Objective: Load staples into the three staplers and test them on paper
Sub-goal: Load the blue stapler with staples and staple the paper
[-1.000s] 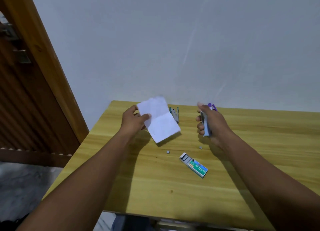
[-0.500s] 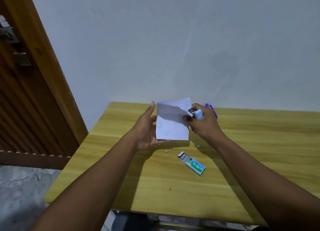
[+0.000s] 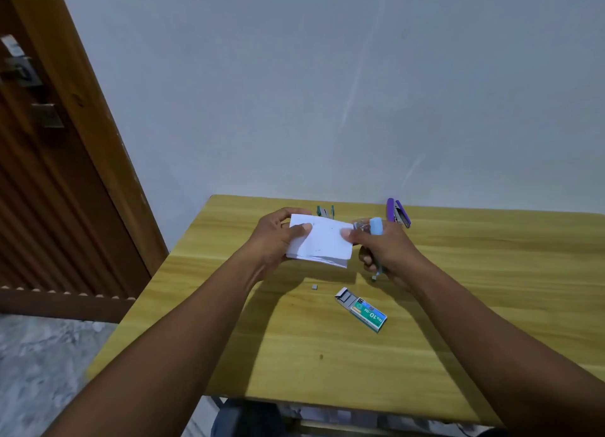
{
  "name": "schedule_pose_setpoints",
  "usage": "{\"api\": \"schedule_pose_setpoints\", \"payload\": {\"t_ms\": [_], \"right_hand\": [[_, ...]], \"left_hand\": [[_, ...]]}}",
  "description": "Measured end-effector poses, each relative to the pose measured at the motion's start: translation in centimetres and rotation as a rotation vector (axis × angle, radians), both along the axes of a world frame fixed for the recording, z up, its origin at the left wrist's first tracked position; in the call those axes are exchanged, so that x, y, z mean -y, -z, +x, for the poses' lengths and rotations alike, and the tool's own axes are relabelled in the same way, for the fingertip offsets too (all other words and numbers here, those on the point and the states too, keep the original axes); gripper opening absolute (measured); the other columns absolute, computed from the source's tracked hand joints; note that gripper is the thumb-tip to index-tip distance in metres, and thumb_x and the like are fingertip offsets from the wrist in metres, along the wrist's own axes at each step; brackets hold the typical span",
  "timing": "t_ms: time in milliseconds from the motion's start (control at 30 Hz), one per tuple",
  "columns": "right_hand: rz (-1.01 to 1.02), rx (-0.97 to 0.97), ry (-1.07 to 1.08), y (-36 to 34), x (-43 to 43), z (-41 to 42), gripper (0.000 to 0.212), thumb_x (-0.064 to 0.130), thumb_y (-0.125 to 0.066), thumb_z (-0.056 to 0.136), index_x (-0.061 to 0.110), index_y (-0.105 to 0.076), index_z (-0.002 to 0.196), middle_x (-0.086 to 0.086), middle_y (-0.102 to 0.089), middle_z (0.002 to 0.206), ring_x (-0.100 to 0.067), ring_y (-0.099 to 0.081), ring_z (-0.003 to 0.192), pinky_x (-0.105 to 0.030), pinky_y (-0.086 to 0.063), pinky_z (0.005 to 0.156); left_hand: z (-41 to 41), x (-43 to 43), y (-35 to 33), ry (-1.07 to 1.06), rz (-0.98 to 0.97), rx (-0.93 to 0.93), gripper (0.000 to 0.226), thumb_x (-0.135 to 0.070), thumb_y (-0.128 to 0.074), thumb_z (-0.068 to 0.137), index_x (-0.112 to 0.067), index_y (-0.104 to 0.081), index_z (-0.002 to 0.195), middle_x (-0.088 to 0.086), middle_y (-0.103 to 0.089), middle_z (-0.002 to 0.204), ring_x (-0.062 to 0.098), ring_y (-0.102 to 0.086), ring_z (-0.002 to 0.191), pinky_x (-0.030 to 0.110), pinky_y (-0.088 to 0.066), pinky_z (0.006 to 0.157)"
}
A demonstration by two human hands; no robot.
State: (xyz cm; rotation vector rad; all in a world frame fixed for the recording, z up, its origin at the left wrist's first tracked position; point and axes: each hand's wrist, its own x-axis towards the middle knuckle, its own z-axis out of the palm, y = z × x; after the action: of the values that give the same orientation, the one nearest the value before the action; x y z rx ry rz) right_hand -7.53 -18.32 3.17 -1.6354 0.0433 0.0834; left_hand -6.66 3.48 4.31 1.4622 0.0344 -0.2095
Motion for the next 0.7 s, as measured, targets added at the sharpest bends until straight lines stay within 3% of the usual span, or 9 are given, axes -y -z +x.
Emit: {"api": "schedule_pose_setpoints", "payload": {"t_ms": [100, 200, 367, 567, 700], "right_hand": [[0.088, 0.040, 0.127, 0.3, -0.9, 0.3, 0.018, 0.012, -0.079, 0.083, 0.005, -0.064, 0.091, -0.002, -0.050, 0.053, -0.014, -0.041, 0.043, -0.024, -0.034, 0.043], [0.181, 0.112, 0.234, 0.2, -1.7, 0.5, 0.016, 0.012, -0.078, 0.084, 0.003, -0.065, 0.091, 0.002, -0.049, 0.049, -0.014, -0.042, 0.043, -0.024, -0.035, 0.041], [0.165, 0.119, 0.217, 0.7, -2.6, -0.3, 0.020, 0.014, -0.079, 0.084, 0.007, -0.065, 0.097, 0.003, -0.053, 0.051, -0.012, -0.043, 0.042, -0.023, -0.037, 0.042], [0.260, 0.054, 0.196, 0.5, -2.2, -1.2, 0.018, 0.023, -0.079, 0.084, 0.011, -0.070, 0.091, -0.003, -0.062, 0.064, -0.014, -0.045, 0.047, -0.023, -0.034, 0.043], [0.183, 0.078, 0.234, 0.3, -1.7, -1.4, 0.014, 0.020, -0.079, 0.085, 0.011, -0.069, 0.088, 0.001, -0.055, 0.055, -0.012, -0.043, 0.044, -0.021, -0.033, 0.041]], "left_hand": [[-0.2, 0.9, 0.0, -0.047, -0.062, 0.020, 0.036, -0.014, -0.078, 0.086, -0.013, -0.063, 0.119, 0.012, -0.072, 0.099, 0.023, -0.068, 0.076, 0.034, -0.059, 0.067], [-0.7, 1.6, 0.5, -0.086, -0.242, -0.062, 0.046, -0.015, -0.082, 0.082, -0.006, -0.055, 0.119, 0.019, -0.072, 0.103, 0.030, -0.071, 0.076, 0.032, -0.060, 0.067], [-1.5, 3.0, 1.5, -0.167, -0.426, -0.135, 0.049, -0.002, -0.081, 0.080, -0.008, -0.057, 0.122, 0.016, -0.074, 0.106, 0.027, -0.074, 0.080, 0.030, -0.060, 0.063], [-1.5, 4.1, 2.0, -0.210, -0.302, -0.010, 0.056, 0.010, -0.076, 0.080, -0.009, -0.050, 0.126, 0.016, -0.067, 0.122, 0.032, -0.070, 0.104, 0.041, -0.062, 0.076], [-1.4, 4.0, 1.6, -0.183, -0.264, 0.050, 0.067, 0.014, -0.074, 0.080, -0.017, -0.041, 0.129, 0.012, -0.070, 0.110, 0.027, -0.072, 0.095, 0.040, -0.061, 0.077]]}}
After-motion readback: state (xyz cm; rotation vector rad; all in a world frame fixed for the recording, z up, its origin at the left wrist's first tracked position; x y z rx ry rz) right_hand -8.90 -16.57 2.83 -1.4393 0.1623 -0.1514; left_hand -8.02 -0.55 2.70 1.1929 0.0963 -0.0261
